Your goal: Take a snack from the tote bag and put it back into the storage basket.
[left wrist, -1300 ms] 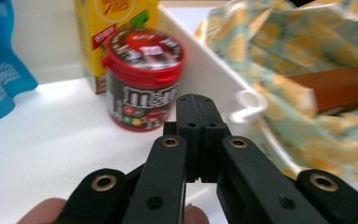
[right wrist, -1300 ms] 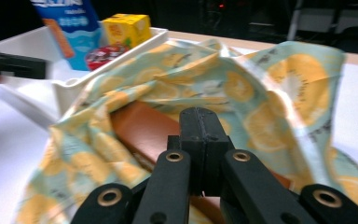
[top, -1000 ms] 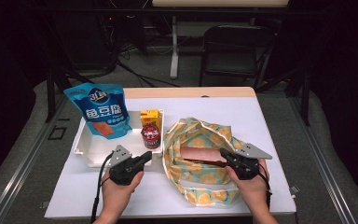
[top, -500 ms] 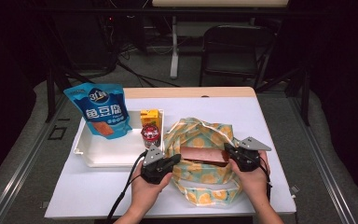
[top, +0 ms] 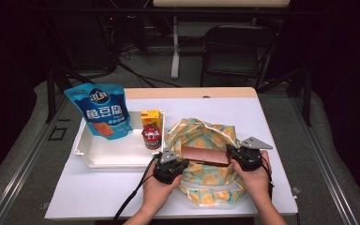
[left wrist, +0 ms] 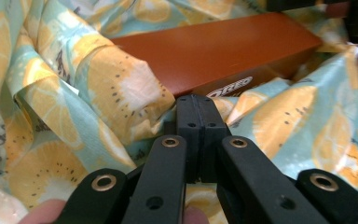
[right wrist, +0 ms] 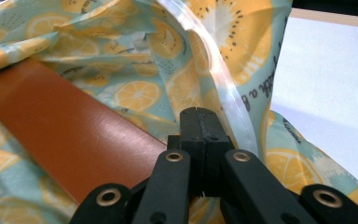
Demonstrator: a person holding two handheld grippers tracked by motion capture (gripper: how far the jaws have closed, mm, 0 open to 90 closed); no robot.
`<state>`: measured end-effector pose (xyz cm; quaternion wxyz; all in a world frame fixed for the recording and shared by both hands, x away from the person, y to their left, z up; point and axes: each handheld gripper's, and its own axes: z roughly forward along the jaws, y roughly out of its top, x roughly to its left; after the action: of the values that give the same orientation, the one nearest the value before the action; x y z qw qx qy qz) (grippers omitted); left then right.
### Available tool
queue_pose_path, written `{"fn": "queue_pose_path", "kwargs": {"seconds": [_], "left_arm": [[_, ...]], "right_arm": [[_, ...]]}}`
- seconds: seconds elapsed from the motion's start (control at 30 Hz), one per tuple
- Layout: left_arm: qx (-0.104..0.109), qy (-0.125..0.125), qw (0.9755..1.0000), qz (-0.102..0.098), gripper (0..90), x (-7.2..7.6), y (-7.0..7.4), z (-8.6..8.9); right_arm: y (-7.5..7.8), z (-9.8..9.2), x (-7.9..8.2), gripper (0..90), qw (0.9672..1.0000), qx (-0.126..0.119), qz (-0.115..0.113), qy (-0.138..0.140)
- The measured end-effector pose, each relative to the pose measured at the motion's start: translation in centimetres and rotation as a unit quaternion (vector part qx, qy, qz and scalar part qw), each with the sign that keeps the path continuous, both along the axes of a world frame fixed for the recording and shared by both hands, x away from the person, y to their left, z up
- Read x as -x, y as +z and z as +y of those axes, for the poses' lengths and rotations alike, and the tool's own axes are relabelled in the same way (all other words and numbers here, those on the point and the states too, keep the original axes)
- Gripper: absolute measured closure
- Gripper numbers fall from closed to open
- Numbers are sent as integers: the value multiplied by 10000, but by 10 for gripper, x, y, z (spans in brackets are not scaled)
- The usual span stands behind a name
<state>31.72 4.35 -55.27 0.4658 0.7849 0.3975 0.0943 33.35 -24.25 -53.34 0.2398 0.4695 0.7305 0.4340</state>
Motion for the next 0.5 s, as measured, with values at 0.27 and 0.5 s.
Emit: {"fn": "queue_pose_path", "kwargs": {"seconds": [0.27,0.5], "left_arm": [[-26,77,9999,70,900,-6,1,-8],[-173,95,9997,110,900,-14,-2,-12]], "right_arm": [[1,-2,11,900,9998,24,70,161],[4,2,23,900,9994,-26,88,332]]}}
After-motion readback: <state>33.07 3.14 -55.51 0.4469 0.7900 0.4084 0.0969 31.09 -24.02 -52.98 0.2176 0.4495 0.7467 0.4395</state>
